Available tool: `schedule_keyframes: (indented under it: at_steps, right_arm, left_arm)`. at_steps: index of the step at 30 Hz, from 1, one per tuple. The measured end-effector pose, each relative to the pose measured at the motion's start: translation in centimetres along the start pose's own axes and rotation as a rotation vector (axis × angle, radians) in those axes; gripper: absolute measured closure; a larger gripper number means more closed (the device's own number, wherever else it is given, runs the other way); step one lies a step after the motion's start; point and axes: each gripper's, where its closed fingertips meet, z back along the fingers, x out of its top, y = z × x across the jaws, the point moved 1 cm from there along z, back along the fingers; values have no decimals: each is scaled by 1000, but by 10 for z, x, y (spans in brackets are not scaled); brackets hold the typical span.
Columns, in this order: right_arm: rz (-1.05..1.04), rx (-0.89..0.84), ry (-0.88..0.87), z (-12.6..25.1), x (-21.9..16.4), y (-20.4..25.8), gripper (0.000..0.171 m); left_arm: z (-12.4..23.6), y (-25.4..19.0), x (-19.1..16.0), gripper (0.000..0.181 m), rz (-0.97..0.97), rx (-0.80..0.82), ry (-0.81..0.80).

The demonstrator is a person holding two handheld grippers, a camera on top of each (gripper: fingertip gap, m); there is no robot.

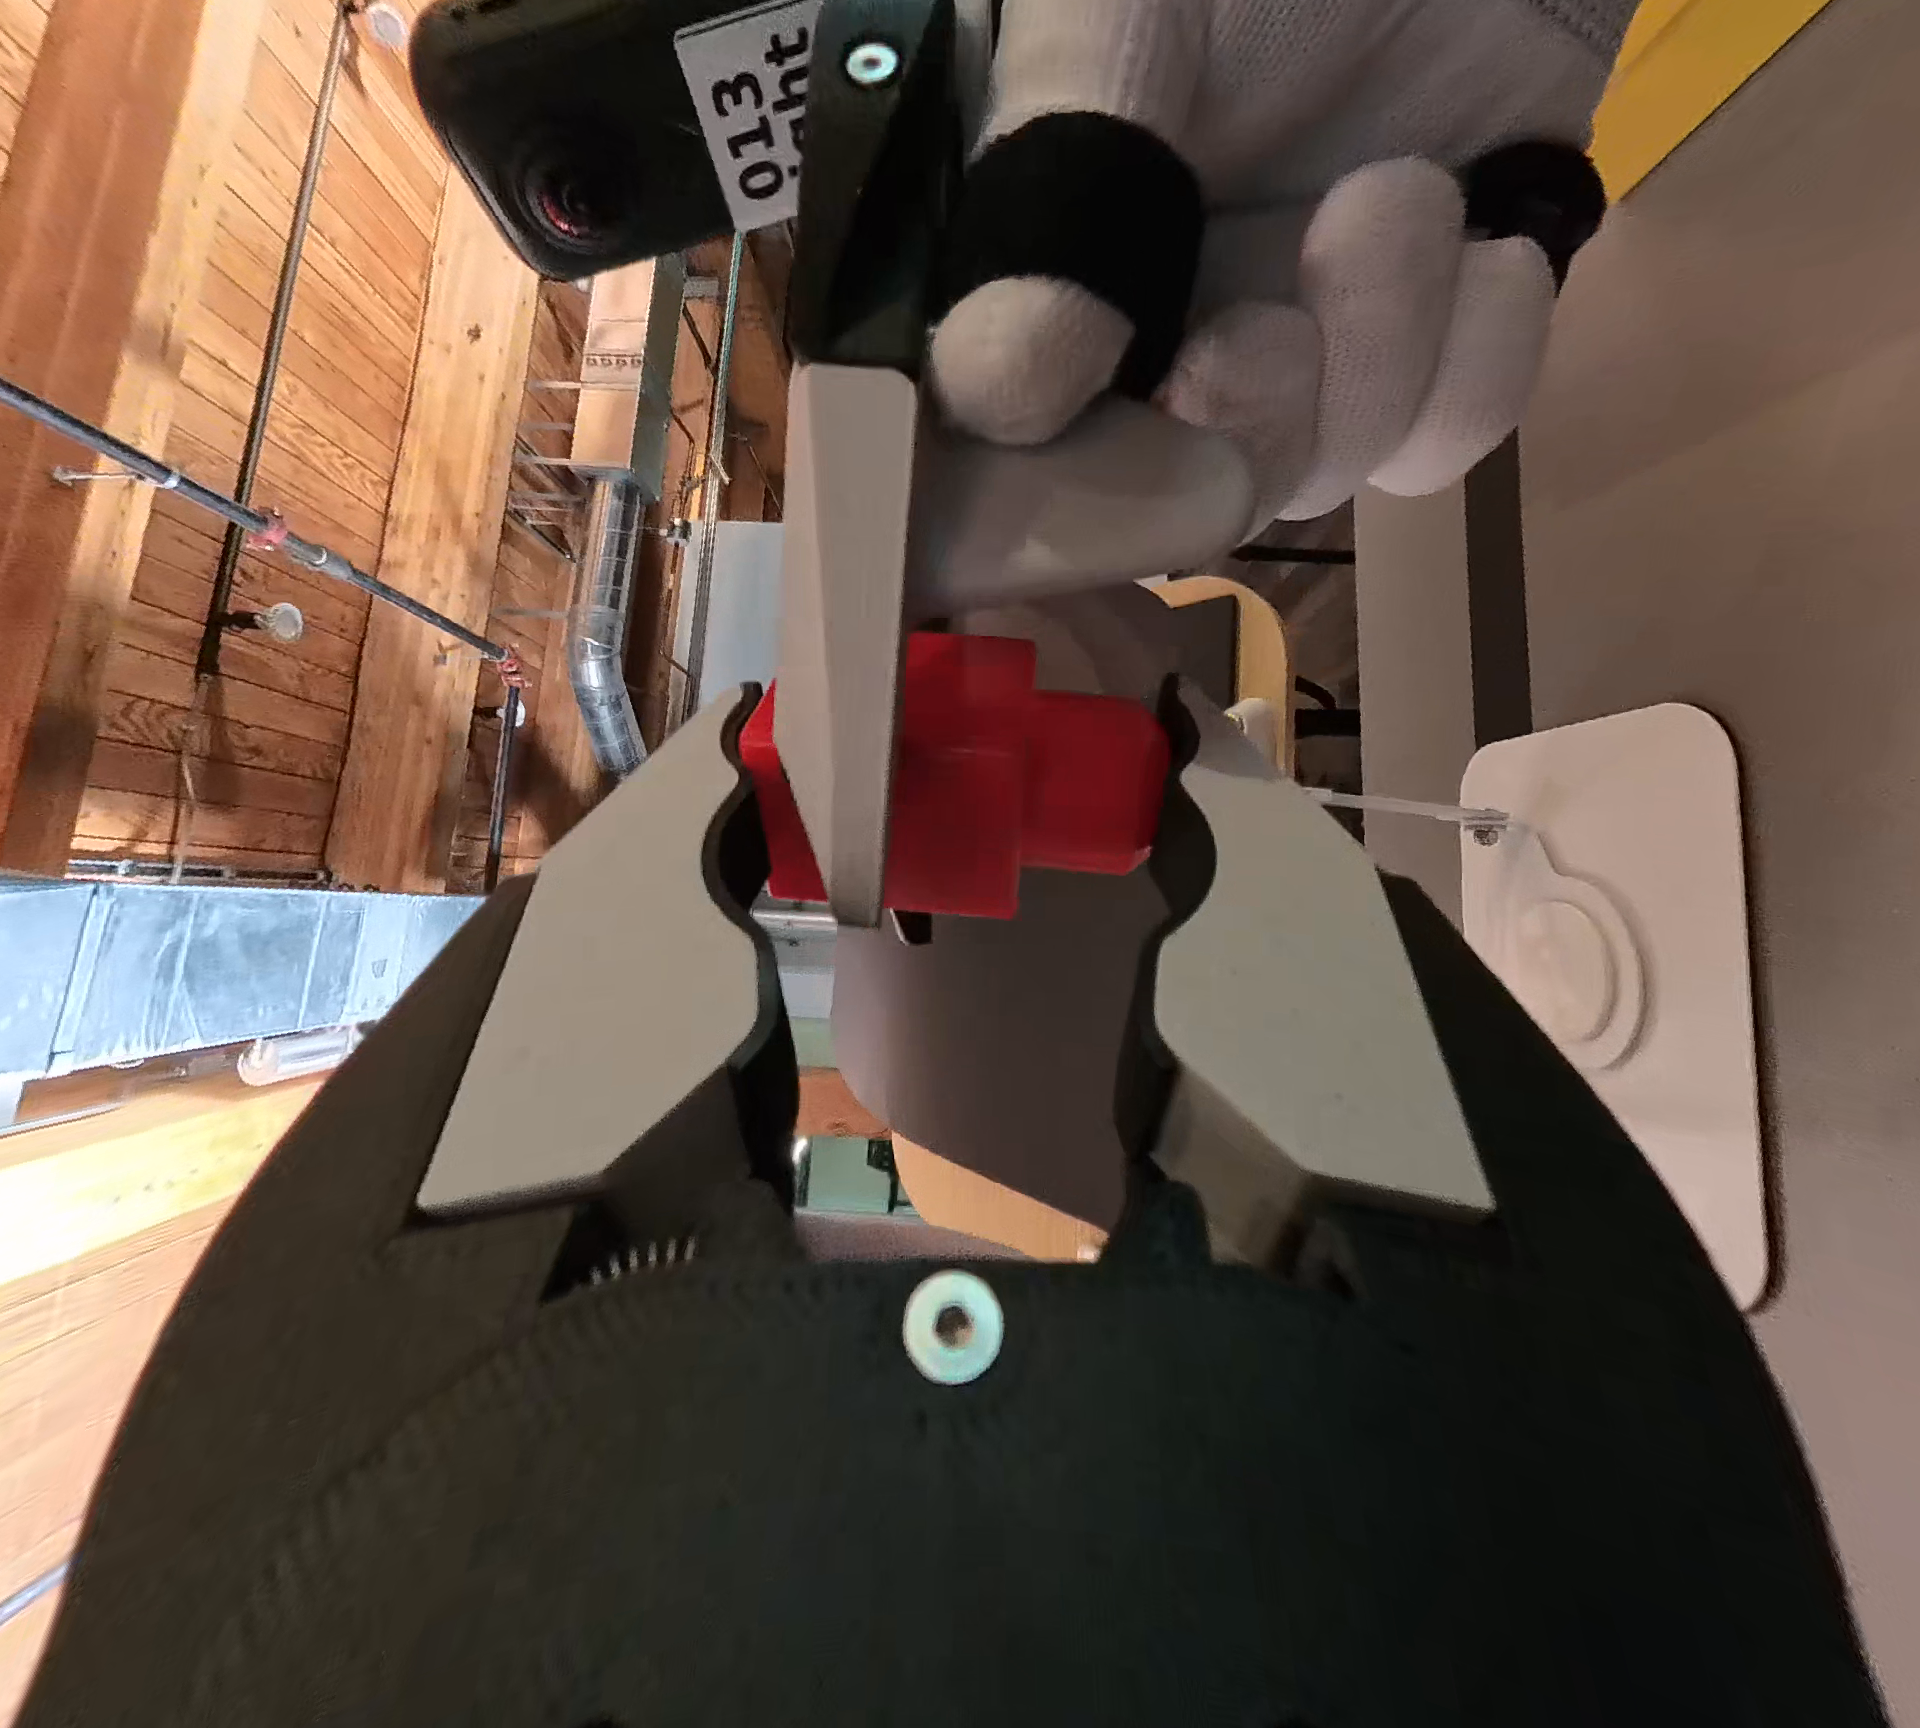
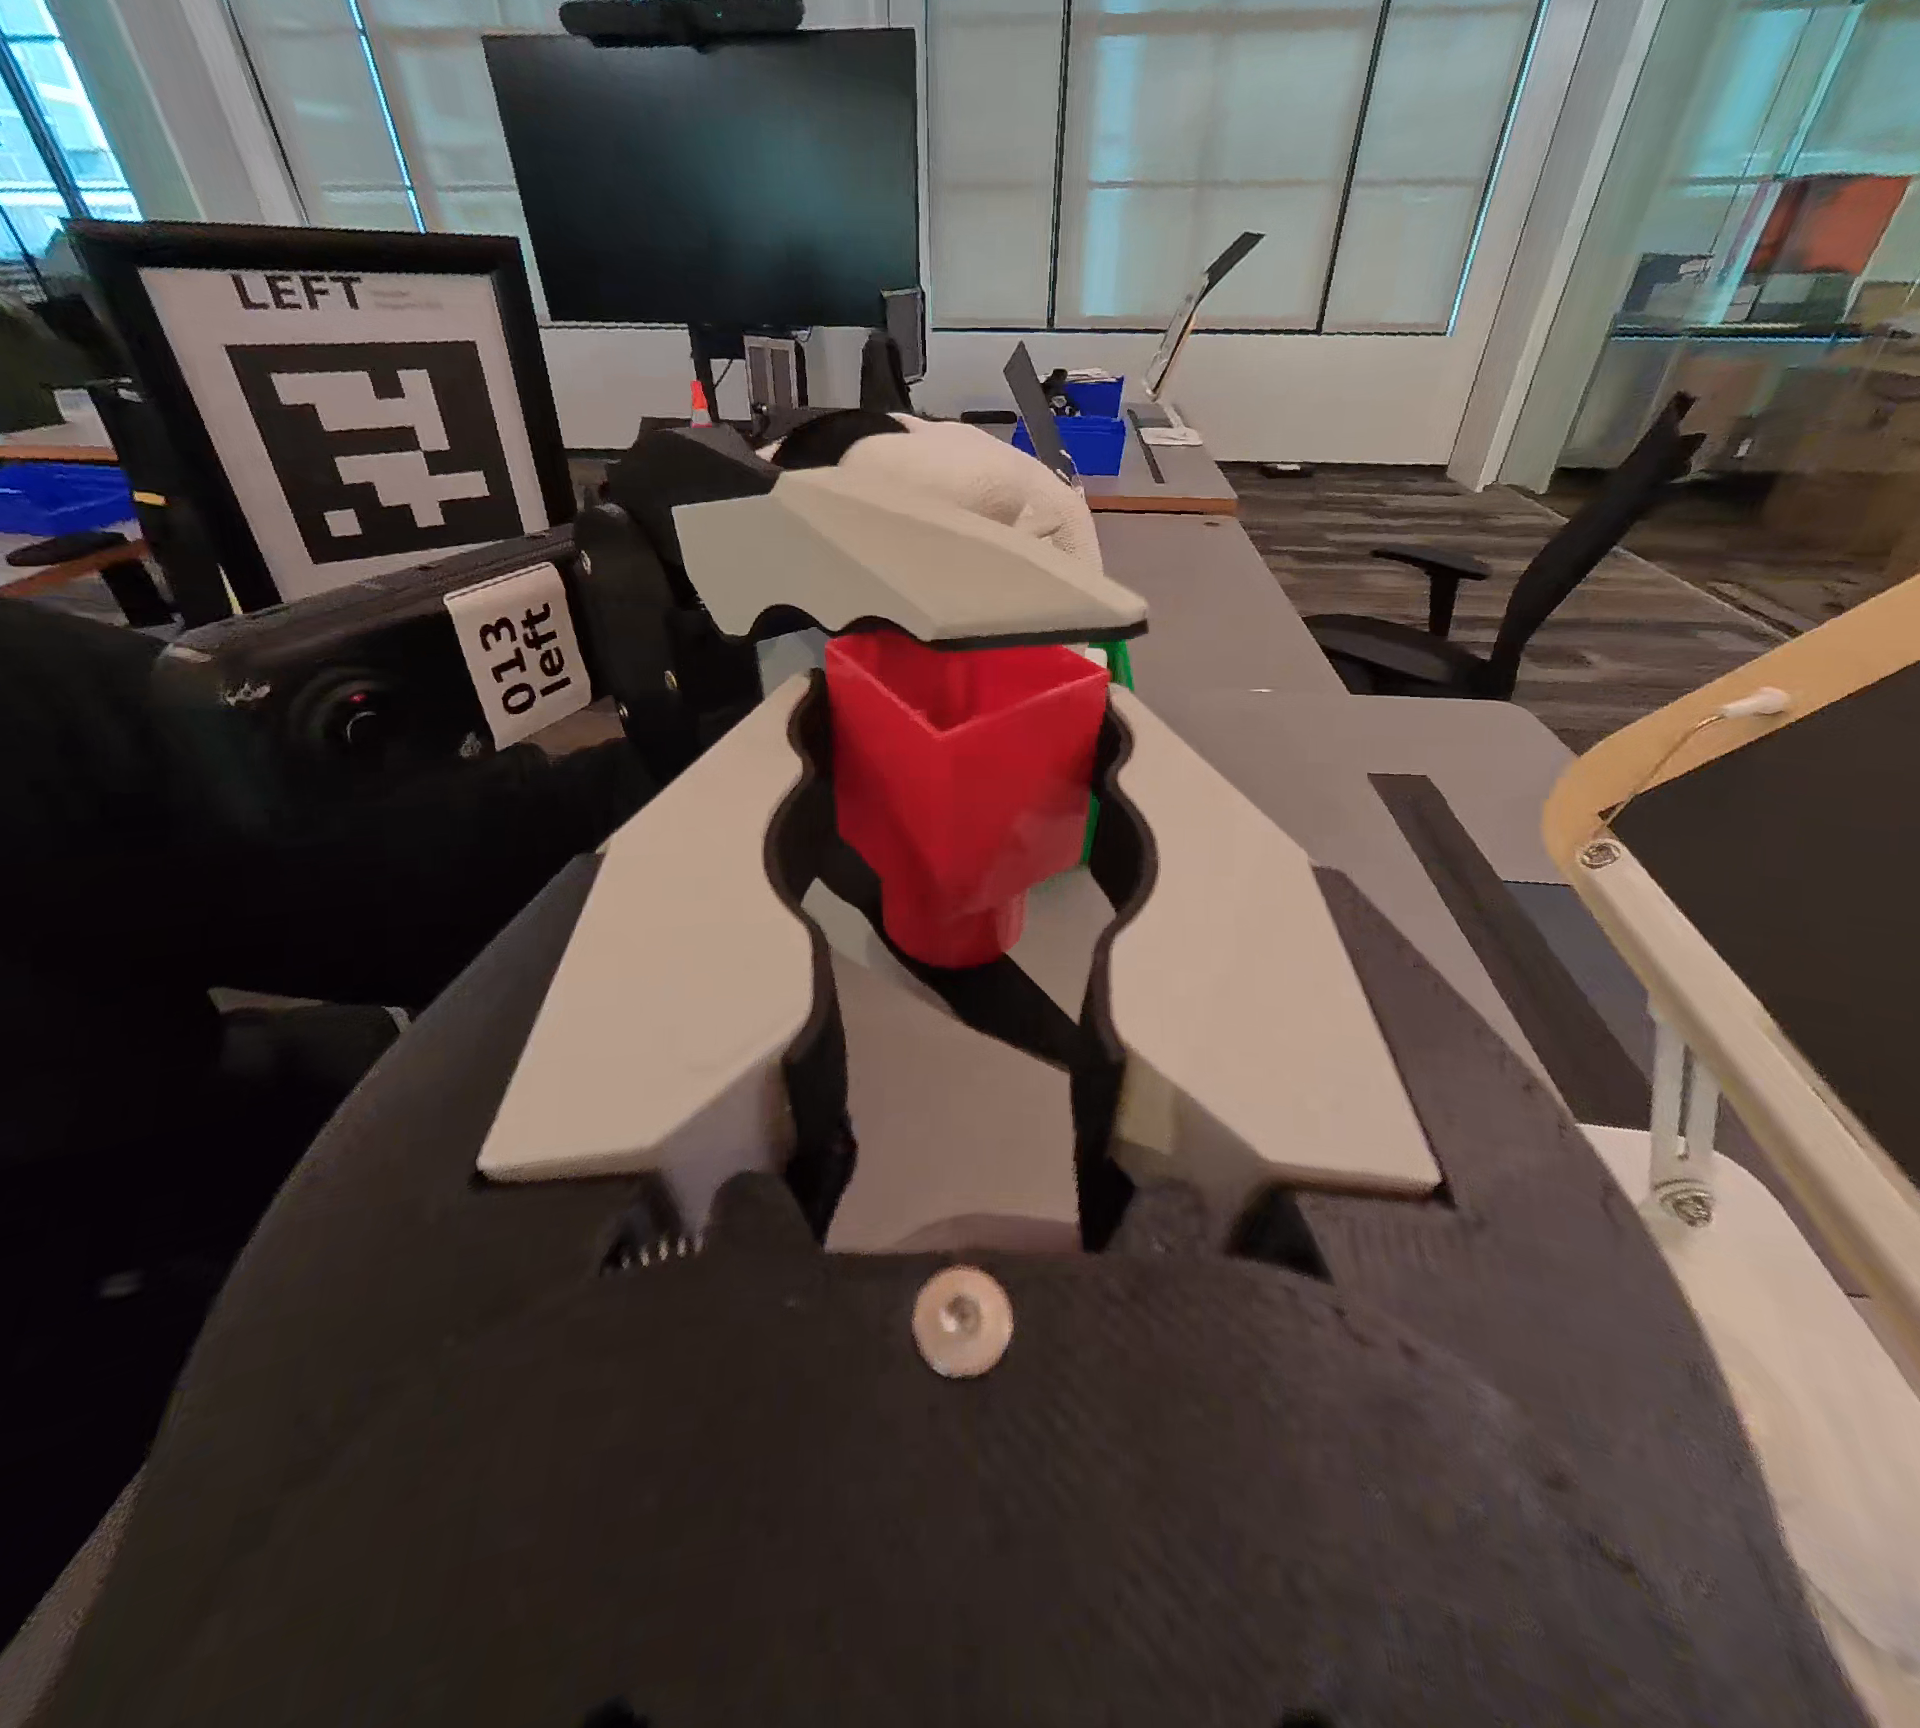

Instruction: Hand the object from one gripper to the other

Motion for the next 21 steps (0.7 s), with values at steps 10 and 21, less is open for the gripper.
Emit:
schedule_keyframes:
  at_steps: [10, 21]
  right_arm:
    - [189, -269, 106, 24, 29, -2, 124]
    - [141, -1156, 891, 303, -25, -78, 124]
  left_arm:
    - [25, 35, 6, 94, 61, 92, -63]
    - [44, 61, -22, 138, 101, 154, 7]
